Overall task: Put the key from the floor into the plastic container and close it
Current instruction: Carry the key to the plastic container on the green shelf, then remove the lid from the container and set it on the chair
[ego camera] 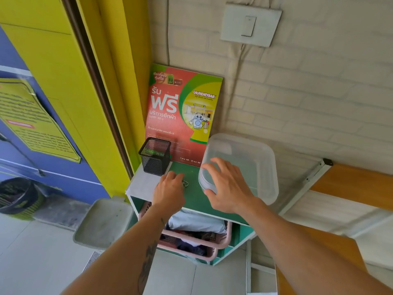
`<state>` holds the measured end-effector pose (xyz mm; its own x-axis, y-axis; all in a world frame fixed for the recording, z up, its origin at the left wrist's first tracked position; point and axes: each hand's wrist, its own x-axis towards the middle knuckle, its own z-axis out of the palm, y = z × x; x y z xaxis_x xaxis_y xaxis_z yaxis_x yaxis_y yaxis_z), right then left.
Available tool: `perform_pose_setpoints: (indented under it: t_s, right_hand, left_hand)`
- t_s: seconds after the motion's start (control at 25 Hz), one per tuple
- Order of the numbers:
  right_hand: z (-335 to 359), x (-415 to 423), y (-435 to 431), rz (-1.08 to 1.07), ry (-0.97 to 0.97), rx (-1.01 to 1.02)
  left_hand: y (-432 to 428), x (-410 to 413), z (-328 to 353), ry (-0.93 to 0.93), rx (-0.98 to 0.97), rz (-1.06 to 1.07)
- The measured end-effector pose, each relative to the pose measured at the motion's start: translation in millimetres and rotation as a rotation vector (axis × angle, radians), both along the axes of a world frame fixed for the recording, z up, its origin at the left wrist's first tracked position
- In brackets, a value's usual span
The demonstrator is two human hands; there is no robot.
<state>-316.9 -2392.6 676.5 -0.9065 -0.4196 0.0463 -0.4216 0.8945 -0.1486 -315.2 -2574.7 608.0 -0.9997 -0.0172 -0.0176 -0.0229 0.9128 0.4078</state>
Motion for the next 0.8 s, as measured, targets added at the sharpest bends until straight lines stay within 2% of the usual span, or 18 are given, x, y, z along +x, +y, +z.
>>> perform_pose_setpoints:
  t_s: [0.16,0.28,0.56,0.8]
  right_hand:
    - [0,1,-2,-0.022,-0.005,-0.002]
    - [1,2,-2,-0.036,0.004,0.011]
    - [8,0,3,-0.078,-0.005,0.152]
    - [10,-1,4,-0.048,-0.013,0.185]
  left_hand:
    - [-1,2,2,0.084,0.087,0.011]
    - [1,6,4,0.166,0.318,0.072]
    - [27,20,14,-0.045,0.769,0.227]
    - [39,10,14,-0.117,1.068,0.321]
